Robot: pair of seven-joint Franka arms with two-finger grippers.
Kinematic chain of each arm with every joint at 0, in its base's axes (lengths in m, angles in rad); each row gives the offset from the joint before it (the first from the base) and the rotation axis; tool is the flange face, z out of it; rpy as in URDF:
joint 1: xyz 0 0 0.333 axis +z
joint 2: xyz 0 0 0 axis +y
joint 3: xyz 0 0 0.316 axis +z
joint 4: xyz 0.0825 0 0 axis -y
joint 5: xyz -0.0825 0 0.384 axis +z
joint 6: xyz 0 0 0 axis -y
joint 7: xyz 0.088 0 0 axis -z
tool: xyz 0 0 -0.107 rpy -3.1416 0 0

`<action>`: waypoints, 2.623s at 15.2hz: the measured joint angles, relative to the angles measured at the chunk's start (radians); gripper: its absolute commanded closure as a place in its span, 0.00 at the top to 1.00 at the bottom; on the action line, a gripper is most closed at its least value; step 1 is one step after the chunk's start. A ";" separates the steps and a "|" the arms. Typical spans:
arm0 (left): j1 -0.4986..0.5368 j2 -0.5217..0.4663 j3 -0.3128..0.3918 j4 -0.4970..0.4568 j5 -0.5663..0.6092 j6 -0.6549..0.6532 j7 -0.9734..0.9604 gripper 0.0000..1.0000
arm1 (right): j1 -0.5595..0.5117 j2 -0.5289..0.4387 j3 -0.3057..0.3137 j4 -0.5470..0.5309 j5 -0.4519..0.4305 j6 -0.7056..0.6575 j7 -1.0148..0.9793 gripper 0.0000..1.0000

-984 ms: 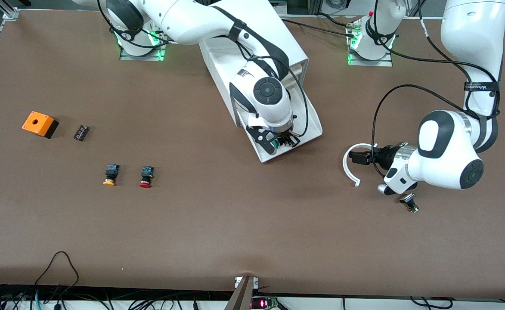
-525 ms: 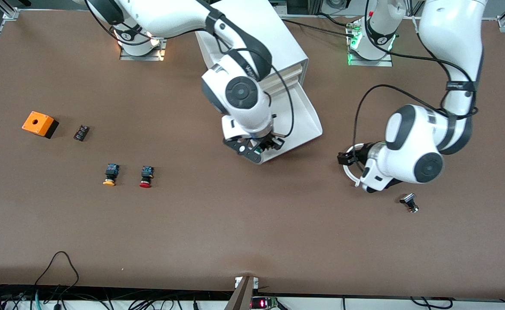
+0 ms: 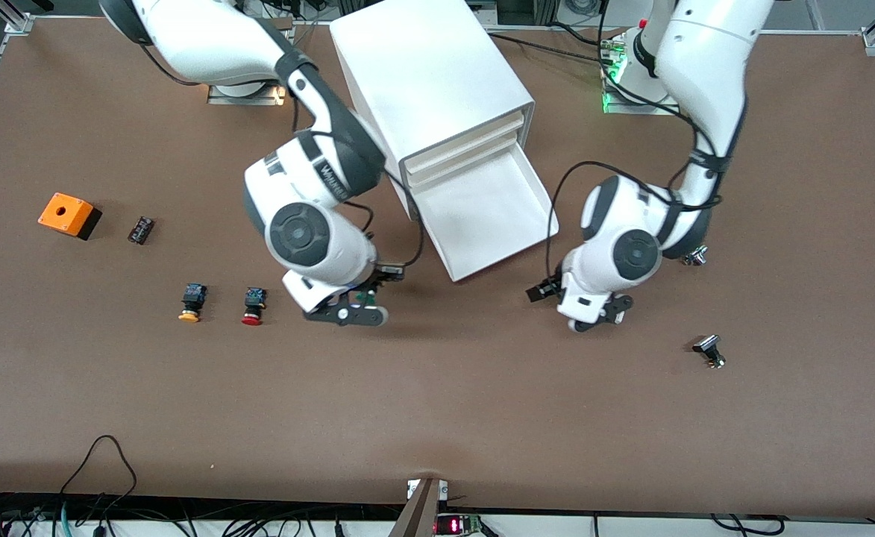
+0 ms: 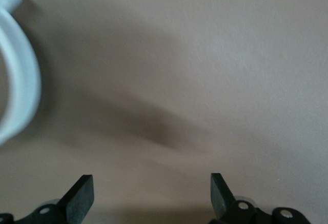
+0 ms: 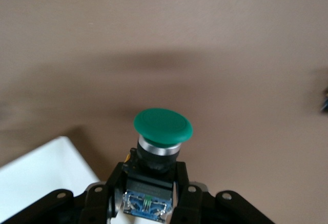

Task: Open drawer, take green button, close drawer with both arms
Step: 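Lift the green button out with the right gripper while the left gripper reaches the drawer, then push the drawer shut with the left gripper while the right gripper carries the button, then set the green button beside the red button and open the right gripper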

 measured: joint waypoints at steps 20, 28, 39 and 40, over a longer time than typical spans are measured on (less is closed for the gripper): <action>-0.090 -0.031 -0.118 -0.066 -0.026 -0.160 -0.037 1.00 | -0.122 -0.192 -0.085 -0.827 0.001 0.703 -0.455 0.99; -0.088 -0.031 -0.161 -0.079 -0.088 -0.225 0.017 1.00 | -0.176 -0.260 -0.099 -0.744 0.002 0.691 -0.457 0.99; -0.090 -0.027 -0.212 -0.100 -0.147 -0.255 0.046 1.00 | -0.235 -0.585 -0.159 -0.727 -0.021 0.415 -0.465 0.99; -0.091 -0.027 -0.213 -0.100 -0.147 -0.260 0.046 1.00 | -0.258 -0.614 -0.150 -0.727 -0.032 0.373 -0.466 0.99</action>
